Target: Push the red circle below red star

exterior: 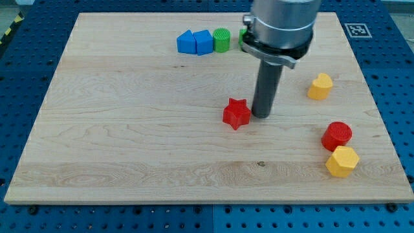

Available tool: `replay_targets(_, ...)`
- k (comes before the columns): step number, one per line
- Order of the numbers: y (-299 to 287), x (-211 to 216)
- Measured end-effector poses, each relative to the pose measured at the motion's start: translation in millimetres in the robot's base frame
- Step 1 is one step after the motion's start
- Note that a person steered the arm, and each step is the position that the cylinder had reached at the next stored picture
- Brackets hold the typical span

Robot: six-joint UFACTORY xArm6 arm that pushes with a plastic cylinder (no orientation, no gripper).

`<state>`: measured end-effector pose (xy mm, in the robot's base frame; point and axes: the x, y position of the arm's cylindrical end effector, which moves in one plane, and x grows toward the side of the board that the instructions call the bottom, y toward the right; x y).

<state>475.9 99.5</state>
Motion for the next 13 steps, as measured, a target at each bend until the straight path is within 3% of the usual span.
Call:
replay_targets(3,144.5,6.0)
replay_targets(4,177.3,37.5)
replay_targets(5,177.6,54.6)
replay_targets(10,98.6,57.2)
replay_targets(13,18.6,65.2)
